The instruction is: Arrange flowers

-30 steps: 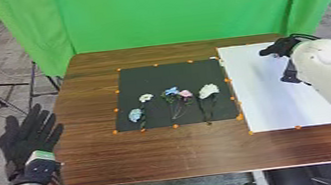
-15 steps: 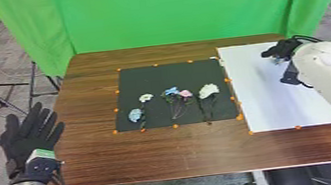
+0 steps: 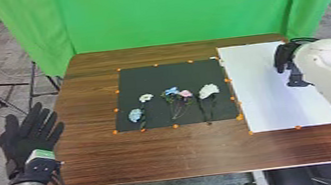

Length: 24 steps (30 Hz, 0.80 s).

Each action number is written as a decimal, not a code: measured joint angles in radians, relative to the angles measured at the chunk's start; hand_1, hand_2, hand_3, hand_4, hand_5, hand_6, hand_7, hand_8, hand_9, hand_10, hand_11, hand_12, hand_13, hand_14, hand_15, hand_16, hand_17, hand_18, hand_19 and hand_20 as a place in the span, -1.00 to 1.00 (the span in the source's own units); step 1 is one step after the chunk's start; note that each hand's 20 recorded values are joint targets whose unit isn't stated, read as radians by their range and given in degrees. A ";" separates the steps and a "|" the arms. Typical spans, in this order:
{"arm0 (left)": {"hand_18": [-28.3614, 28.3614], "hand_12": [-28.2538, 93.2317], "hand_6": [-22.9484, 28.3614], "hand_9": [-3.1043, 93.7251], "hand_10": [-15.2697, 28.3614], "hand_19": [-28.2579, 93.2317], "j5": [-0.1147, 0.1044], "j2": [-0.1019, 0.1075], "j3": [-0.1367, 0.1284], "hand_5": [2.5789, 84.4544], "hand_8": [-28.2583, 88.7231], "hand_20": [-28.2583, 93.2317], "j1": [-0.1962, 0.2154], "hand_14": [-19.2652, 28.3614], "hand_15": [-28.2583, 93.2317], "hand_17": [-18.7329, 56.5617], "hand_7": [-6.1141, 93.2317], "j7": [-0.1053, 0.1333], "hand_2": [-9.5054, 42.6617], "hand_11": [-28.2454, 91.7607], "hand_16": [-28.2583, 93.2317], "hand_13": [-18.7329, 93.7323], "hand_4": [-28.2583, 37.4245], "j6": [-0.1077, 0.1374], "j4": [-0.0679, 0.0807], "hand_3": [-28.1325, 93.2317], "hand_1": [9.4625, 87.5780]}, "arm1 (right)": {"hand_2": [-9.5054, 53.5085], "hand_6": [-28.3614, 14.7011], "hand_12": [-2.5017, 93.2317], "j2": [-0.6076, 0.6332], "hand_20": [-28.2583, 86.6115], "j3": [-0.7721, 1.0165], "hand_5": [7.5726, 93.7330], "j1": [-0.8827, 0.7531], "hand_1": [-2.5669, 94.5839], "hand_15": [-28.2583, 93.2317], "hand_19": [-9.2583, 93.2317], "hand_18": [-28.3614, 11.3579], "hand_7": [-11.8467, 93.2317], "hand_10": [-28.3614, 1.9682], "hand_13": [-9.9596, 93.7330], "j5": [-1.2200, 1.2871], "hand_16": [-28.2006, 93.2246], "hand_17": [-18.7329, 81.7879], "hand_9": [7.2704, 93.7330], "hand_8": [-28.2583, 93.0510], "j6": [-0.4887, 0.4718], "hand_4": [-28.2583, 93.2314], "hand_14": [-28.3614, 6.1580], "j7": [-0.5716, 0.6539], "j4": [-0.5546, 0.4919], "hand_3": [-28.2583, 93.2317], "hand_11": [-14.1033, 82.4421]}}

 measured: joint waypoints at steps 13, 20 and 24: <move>0.39 -0.38 0.17 -0.45 0.29 -0.14 0.000 0.001 0.000 -0.28 -0.70 -0.41 0.004 0.31 -0.06 -0.67 -0.52 0.002 -0.30 -0.18 -0.65 -0.46 -1.00 0.000 -0.001 0.64 -0.63 | -1.00 0.45 0.00 0.018 0.17 0.001 0.47 -0.097 0.46 0.13 0.53 -0.35 0.01 0.44 0.55 -0.058 0.19 0.10 0.74 -0.58 0.244 -1.00 0.49 -0.003 -0.032 0.46 -0.44; 0.39 -0.38 0.17 -0.45 0.29 -0.14 0.000 -0.001 -0.006 -0.27 -0.70 -0.41 0.015 0.31 -0.06 -0.67 -0.52 0.002 -0.30 -0.18 -0.65 -0.47 -1.00 0.000 -0.002 0.64 -0.63 | -1.00 0.43 0.01 0.035 0.21 0.092 0.51 -0.220 0.40 0.12 0.56 -0.45 0.00 0.42 0.57 -0.098 0.20 0.06 0.77 -0.57 0.329 -1.00 0.47 -0.004 -0.123 0.55 -0.43; 0.39 -0.38 0.17 -0.45 0.30 -0.14 0.001 -0.002 -0.008 -0.27 -0.70 -0.41 0.016 0.31 -0.06 -0.67 -0.52 0.000 -0.30 -0.19 -0.65 -0.47 -1.00 0.000 -0.002 0.64 -0.64 | -1.00 0.42 0.02 0.039 0.21 0.241 0.52 -0.357 0.39 0.12 0.57 -0.47 -0.01 0.41 0.57 -0.131 0.20 0.05 0.78 -0.56 0.350 -1.00 0.46 0.001 -0.269 0.56 -0.43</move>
